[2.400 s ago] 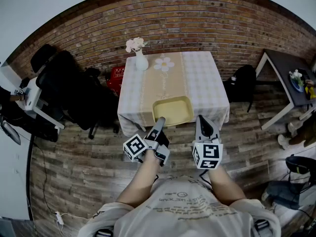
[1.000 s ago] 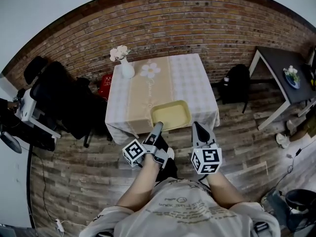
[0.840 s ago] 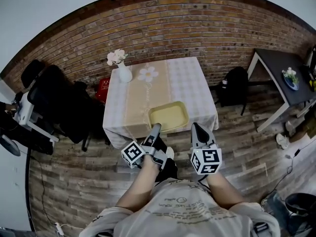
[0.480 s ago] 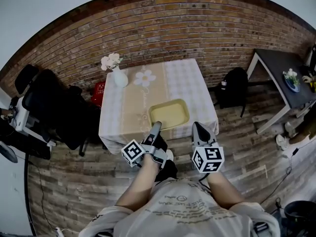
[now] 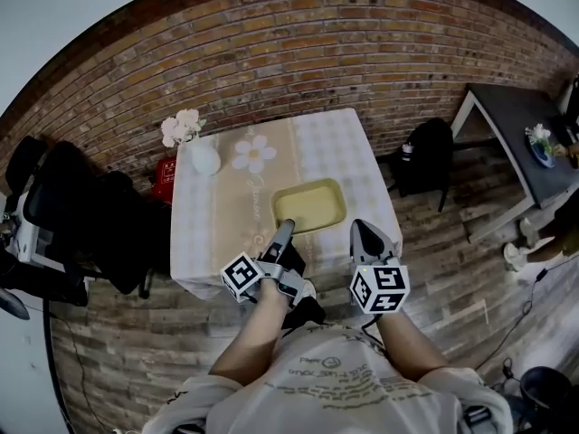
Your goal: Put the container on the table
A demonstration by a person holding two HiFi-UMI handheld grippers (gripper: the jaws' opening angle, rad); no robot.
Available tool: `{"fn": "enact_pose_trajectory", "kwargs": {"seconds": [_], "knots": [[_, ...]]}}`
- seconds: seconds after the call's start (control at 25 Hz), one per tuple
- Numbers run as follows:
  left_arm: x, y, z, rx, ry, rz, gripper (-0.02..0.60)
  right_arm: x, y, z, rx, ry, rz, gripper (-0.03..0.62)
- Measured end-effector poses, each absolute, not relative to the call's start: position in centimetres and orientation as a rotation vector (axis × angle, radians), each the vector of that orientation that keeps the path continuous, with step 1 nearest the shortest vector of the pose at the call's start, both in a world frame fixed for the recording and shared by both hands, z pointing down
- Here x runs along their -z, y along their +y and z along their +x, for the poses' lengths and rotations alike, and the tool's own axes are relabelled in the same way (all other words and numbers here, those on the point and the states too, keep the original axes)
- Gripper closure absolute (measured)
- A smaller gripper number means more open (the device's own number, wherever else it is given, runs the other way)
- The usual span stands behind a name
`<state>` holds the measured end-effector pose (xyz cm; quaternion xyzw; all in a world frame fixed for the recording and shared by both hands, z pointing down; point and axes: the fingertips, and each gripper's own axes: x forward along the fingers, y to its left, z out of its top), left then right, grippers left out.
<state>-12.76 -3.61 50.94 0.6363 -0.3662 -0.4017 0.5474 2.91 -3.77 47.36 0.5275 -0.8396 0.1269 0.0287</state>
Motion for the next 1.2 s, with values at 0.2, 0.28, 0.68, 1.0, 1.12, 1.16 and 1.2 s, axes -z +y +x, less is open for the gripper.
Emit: {"fn": "enact_pose_trajectory", "kwargs": {"seconds": [0.2, 0.28, 0.68, 1.0, 1.12, 1.16, 1.2], "knots": [[-50.6, -9.9, -13.4, 0.923, -0.829, 1.506, 0.357, -47.2, -9.4, 2.2, -0.415, -2.542, 1.667, 0.592], [-49.9, -12.5, -13.7, 0.925, -0.807, 1.518, 0.357, -46.7, -11.8, 1.9, -0.407, -2.531, 1.691, 0.592], [-49.8, -21.5, -15.0, 0.878, -0.749, 1.513, 0.357, -45.6, -20.4, 0.2, -0.396, -2.491, 1.781, 0.592], [-51.5, -25.9, -13.2, 0.854, -0.740, 1.487, 0.357, -47.0, -24.0, 1.8, -0.395, -2.463, 1.778, 0.592], [-51.7, -27.7, -12.1, 0.853, -0.745, 1.486, 0.357, -47.5, -25.5, 2.7, -0.412, -2.466, 1.757, 0.592], [-51.7, -28.3, -11.6, 0.847, -0.747, 1.497, 0.357, -47.6, -26.1, 3.1, -0.420, -2.466, 1.754, 0.592], [-51.6, -28.9, -11.2, 0.841, -0.748, 1.508, 0.357, -47.8, -26.7, 3.5, -0.426, -2.466, 1.751, 0.592]]}}
